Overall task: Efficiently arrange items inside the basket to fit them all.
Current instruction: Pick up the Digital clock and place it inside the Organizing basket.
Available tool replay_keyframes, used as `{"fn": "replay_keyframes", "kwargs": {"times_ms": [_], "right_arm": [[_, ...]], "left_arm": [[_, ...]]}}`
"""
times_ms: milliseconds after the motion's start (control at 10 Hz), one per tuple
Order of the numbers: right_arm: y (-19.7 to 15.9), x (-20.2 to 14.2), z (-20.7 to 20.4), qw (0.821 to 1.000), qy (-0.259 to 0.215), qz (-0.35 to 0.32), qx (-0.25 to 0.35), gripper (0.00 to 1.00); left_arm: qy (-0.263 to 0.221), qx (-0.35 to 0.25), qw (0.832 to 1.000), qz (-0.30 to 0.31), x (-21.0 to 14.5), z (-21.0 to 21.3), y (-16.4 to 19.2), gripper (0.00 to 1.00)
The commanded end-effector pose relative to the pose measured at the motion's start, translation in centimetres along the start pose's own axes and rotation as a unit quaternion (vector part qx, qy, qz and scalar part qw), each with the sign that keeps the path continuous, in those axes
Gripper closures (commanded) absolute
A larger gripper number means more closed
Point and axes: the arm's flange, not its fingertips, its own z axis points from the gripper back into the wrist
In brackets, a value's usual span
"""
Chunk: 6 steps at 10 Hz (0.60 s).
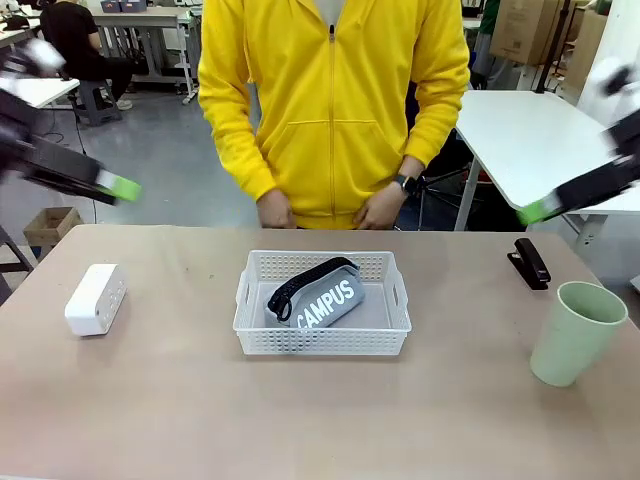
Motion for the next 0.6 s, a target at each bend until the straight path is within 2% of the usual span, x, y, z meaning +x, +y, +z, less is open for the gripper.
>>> {"fn": "replay_keyframes", "kwargs": {"times_ms": [0, 100, 200, 300, 400, 500], "right_arm": [[-3.1, -3.2, 6.7, 0.991, -0.103, -0.088, 0.014, 0.00], [-4.8, -5.7, 10.5, 0.979, -0.159, -0.130, 0.016, 0.00], [-6.7, -8.0, 13.1, 0.965, -0.195, -0.170, 0.025, 0.00], [-9.3, -10.5, 15.0, 0.949, -0.225, -0.218, 0.027, 0.00], [-11.7, -13.1, 16.3, 0.931, -0.253, -0.258, 0.047, 0.00], [-13.6, -15.3, 16.8, 0.915, -0.275, -0.287, 0.070, 0.00]], "left_arm": [[-0.065, 0.015, 0.994, 0.090, -6.5, 4.6, 1.6, 0.00], [-0.109, 0.010, 0.985, 0.133, -8.3, 7.7, 3.3, 0.00], [-0.132, 0.036, 0.970, 0.200, -10.2, 10.0, 5.5, 0.00], [-0.161, 0.020, 0.957, 0.238, -12.2, 11.9, 7.2, 0.00], [-0.201, 0.003, 0.948, 0.248, -14.2, 13.1, 7.9, 0.00], [-0.230, 0.008, 0.945, 0.234, -15.9, 13.5, 7.3, 0.00]]}}
